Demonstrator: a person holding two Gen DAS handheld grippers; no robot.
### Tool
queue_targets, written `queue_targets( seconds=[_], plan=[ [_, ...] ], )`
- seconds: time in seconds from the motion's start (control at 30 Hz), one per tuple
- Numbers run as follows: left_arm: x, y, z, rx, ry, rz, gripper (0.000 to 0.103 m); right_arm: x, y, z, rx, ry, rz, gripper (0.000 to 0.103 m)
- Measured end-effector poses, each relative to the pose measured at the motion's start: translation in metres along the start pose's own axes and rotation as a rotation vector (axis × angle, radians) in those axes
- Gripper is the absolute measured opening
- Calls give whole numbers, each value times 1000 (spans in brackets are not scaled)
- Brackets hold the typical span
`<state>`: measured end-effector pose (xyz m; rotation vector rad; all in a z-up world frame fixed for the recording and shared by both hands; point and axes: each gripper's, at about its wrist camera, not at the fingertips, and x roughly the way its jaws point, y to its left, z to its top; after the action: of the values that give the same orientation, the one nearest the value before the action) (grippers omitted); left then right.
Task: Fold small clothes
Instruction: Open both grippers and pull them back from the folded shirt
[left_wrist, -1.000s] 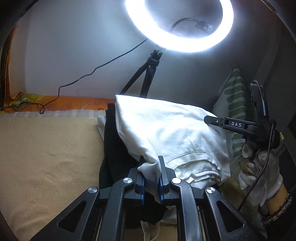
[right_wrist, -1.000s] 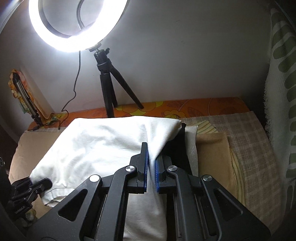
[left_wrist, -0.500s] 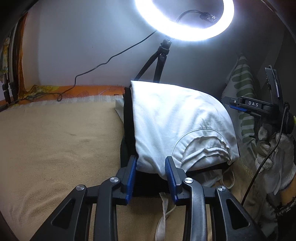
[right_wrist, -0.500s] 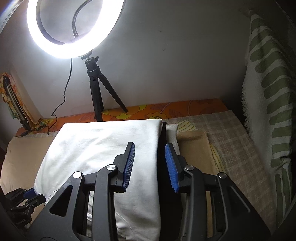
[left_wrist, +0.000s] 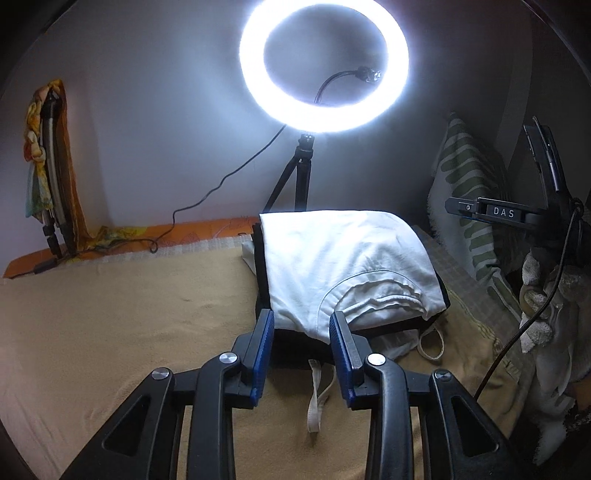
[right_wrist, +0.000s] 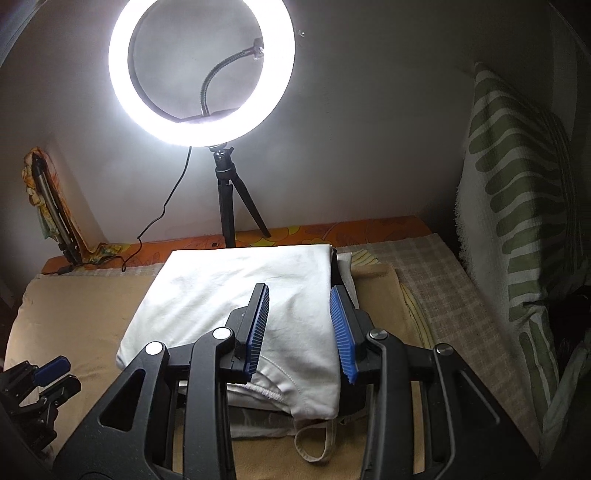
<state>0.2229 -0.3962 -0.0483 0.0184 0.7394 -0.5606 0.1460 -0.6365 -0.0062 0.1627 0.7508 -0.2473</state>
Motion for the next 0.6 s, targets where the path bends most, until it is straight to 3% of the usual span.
queue_targets(
  seconds=[0.2,0.3,0.5,0.6],
  plan=[
    [-32,-1,-7,26,-16,17,33,-35,16,-11,12,-24,-23,36],
    [-50,-3,-15,56,-36,20,44,-53,25,-18,26,-46,-27,36],
    [-82,-2,-31,97,-51,6,44,-83,43,-38,59,-67,-32,36],
    [-96,0,-39,113,-63,0,56,-97,58,-51,55,-73,-41,36]
  ],
)
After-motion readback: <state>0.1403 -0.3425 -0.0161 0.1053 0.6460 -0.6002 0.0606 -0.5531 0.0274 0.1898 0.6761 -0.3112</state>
